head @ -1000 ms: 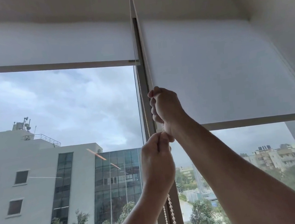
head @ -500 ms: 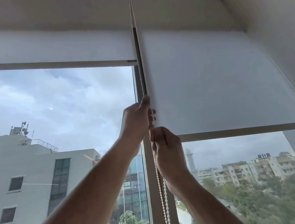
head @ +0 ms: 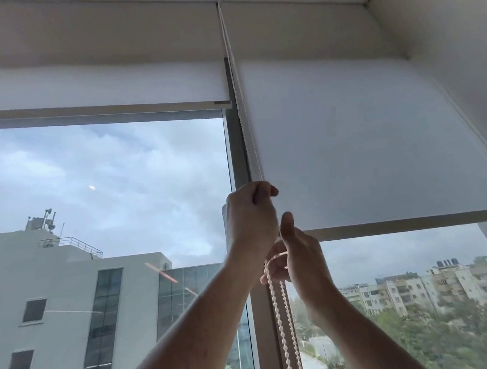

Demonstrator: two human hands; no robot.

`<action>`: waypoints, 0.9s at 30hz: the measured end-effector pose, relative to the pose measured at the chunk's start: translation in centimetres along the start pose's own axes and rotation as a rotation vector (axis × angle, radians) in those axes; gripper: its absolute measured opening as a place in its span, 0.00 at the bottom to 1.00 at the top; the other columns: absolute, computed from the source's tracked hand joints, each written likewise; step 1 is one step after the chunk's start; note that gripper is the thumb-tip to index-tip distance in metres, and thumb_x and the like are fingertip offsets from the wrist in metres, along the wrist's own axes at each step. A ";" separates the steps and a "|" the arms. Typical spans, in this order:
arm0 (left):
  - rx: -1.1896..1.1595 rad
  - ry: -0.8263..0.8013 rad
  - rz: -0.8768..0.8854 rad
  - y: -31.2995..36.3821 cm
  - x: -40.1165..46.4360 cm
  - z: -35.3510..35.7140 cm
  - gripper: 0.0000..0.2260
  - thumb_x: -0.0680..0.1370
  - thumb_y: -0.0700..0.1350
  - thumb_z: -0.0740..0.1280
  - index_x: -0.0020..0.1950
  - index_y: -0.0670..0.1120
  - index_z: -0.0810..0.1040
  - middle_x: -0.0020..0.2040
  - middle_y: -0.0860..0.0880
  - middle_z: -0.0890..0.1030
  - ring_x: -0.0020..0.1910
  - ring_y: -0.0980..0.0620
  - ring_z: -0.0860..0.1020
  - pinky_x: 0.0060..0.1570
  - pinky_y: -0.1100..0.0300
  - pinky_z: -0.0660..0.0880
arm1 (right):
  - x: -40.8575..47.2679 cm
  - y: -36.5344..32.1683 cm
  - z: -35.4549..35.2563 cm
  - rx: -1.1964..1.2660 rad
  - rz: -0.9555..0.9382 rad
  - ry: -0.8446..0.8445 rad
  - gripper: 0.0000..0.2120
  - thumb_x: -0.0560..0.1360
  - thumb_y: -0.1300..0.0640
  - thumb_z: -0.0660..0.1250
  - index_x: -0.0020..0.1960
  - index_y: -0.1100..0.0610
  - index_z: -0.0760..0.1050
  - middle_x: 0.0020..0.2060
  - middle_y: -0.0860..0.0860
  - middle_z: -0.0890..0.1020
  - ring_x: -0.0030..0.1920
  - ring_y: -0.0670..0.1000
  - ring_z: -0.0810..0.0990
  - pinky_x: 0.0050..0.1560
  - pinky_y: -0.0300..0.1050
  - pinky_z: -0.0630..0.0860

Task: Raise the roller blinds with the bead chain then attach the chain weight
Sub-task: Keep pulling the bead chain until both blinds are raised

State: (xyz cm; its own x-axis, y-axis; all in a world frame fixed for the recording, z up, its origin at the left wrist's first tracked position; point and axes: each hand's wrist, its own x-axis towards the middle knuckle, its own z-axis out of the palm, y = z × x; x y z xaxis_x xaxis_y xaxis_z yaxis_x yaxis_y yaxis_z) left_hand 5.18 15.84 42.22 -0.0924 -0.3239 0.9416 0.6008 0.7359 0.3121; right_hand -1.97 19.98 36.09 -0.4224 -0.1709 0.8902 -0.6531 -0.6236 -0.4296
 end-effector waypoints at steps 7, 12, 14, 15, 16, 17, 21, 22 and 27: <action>0.018 0.024 0.115 -2.7 -2.3 0.1 0.13 0.82 0.41 0.63 0.40 0.46 0.84 0.25 0.56 0.76 0.26 0.53 0.71 0.31 0.59 0.65 | 6.5 -7.8 1.1 0.035 0.089 0.036 0.21 0.84 0.45 0.55 0.46 0.59 0.77 0.33 0.55 0.80 0.31 0.51 0.80 0.31 0.43 0.76; -0.003 -0.012 0.135 -2.5 -2.6 -0.1 0.19 0.81 0.41 0.62 0.33 0.54 0.78 0.20 0.58 0.70 0.22 0.58 0.64 0.26 0.60 0.60 | 8.5 -9.9 3.0 0.029 0.138 -0.028 0.16 0.85 0.57 0.53 0.43 0.58 0.74 0.25 0.49 0.70 0.21 0.46 0.65 0.24 0.37 0.61; 0.044 -0.033 0.192 -1.8 -2.5 -0.5 0.20 0.81 0.40 0.62 0.30 0.55 0.77 0.21 0.56 0.69 0.22 0.57 0.64 0.26 0.60 0.59 | 8.6 -10.1 3.4 0.087 0.081 -0.023 0.17 0.80 0.66 0.51 0.38 0.55 0.71 0.21 0.47 0.67 0.18 0.44 0.61 0.21 0.33 0.57; 0.071 -0.047 0.224 -1.5 -2.4 -0.8 0.19 0.81 0.40 0.63 0.31 0.54 0.78 0.21 0.56 0.69 0.23 0.57 0.64 0.27 0.59 0.60 | 8.5 -10.2 3.6 0.061 0.022 0.004 0.18 0.77 0.69 0.49 0.36 0.55 0.70 0.21 0.47 0.67 0.18 0.45 0.61 0.21 0.34 0.56; 0.086 -0.070 0.250 -1.2 -2.4 -1.2 0.18 0.81 0.40 0.63 0.31 0.53 0.79 0.21 0.56 0.69 0.23 0.57 0.64 0.27 0.58 0.62 | 8.4 -10.2 3.7 0.009 -0.038 0.029 0.18 0.75 0.70 0.49 0.35 0.54 0.70 0.22 0.47 0.67 0.20 0.46 0.61 0.23 0.35 0.56; 0.090 -0.103 0.263 -1.1 -2.4 -1.7 0.18 0.81 0.41 0.64 0.31 0.53 0.79 0.20 0.55 0.69 0.22 0.58 0.65 0.28 0.57 0.64 | 8.2 -10.2 3.7 -0.045 -0.091 0.043 0.18 0.75 0.70 0.49 0.35 0.53 0.70 0.24 0.47 0.68 0.22 0.46 0.61 0.25 0.37 0.57; -0.047 -0.168 0.140 -1.1 -1.5 -4.1 0.19 0.80 0.47 0.64 0.31 0.46 0.82 0.22 0.48 0.77 0.21 0.51 0.74 0.25 0.57 0.73 | 6.9 -9.1 3.1 -0.190 -0.243 0.082 0.19 0.79 0.66 0.54 0.34 0.51 0.71 0.25 0.42 0.71 0.28 0.44 0.66 0.32 0.38 0.61; -0.074 -0.134 0.088 -0.8 -0.9 -4.6 0.20 0.81 0.48 0.63 0.32 0.44 0.82 0.23 0.46 0.78 0.22 0.50 0.75 0.25 0.57 0.74 | 6.5 -8.6 3.0 -0.208 -0.274 0.082 0.19 0.81 0.65 0.54 0.35 0.51 0.71 0.24 0.42 0.71 0.28 0.43 0.67 0.32 0.38 0.63; -0.147 -0.095 -0.062 1.9 3.2 -5.3 0.19 0.82 0.54 0.63 0.43 0.40 0.81 0.35 0.44 0.82 0.33 0.49 0.80 0.35 0.55 0.80 | 3.5 -5.8 3.5 -0.246 -0.371 0.051 0.20 0.84 0.60 0.55 0.34 0.50 0.68 0.23 0.41 0.71 0.26 0.42 0.67 0.31 0.36 0.65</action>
State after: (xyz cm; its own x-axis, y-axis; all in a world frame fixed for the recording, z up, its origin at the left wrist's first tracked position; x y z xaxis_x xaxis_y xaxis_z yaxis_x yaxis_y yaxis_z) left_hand 10.22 13.06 45.17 -0.2034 -0.3037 0.9308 0.7002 0.6194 0.3551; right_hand 2.57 20.33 42.20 -0.1577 0.0722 0.9848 -0.8939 -0.4343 -0.1112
